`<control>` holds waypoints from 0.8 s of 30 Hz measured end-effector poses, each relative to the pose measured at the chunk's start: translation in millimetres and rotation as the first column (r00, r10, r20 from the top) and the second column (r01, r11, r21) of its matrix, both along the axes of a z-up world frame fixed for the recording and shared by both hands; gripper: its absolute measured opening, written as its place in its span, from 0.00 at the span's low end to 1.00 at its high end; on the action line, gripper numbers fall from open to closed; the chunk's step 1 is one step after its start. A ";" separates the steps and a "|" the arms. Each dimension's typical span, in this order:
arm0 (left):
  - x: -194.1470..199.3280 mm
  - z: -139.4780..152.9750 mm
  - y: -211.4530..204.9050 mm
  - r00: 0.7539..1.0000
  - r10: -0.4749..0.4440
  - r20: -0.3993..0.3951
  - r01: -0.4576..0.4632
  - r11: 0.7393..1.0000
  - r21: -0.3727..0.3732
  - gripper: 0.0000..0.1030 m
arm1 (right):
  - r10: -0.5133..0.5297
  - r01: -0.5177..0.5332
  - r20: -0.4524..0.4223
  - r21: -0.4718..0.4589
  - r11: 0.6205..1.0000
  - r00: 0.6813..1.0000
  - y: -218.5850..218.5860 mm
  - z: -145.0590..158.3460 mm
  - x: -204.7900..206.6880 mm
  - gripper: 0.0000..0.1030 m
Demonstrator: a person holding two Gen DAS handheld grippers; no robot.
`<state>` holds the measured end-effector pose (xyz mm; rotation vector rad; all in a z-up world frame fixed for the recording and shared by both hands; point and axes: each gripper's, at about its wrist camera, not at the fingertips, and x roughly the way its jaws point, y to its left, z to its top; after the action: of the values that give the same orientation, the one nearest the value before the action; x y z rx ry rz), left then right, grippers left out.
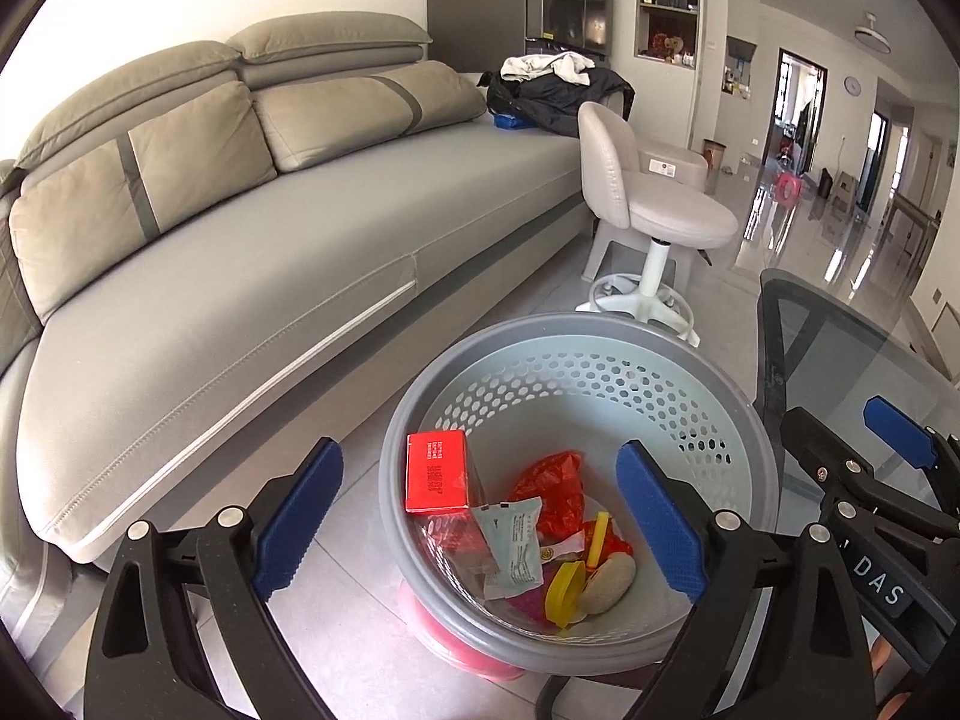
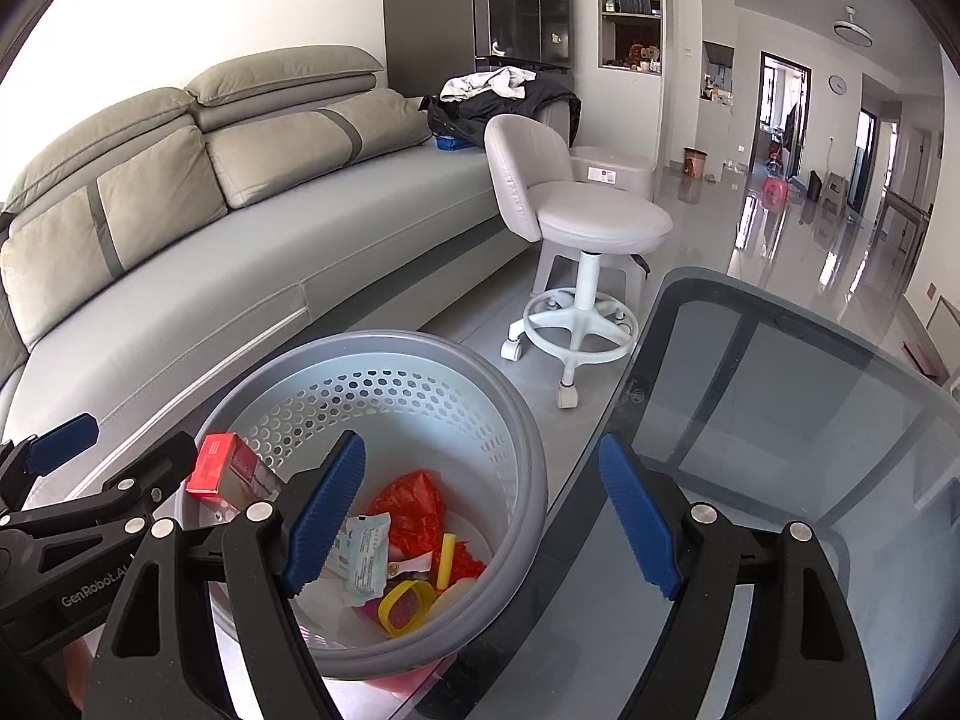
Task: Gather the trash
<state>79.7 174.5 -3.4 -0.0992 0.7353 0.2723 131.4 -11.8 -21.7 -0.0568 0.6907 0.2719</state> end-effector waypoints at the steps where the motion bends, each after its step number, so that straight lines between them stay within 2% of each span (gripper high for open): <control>1: 0.2 -0.1 -0.1 1.000 0.001 0.000 -0.001 1.000 0.002 0.89 | -0.001 0.001 -0.001 0.000 1.000 1.000 0.0 -0.2 0.1 0.75; 24: 4.0 -1.4 3.7 1.000 0.021 -0.016 -0.020 1.000 0.003 0.92 | -0.004 0.004 0.000 -0.001 1.000 1.000 -0.4 -0.8 1.8 0.75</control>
<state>83.7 178.2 -4.8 -0.1021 0.7502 0.2939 133.1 -12.2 -22.6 -0.0567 0.6907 0.2678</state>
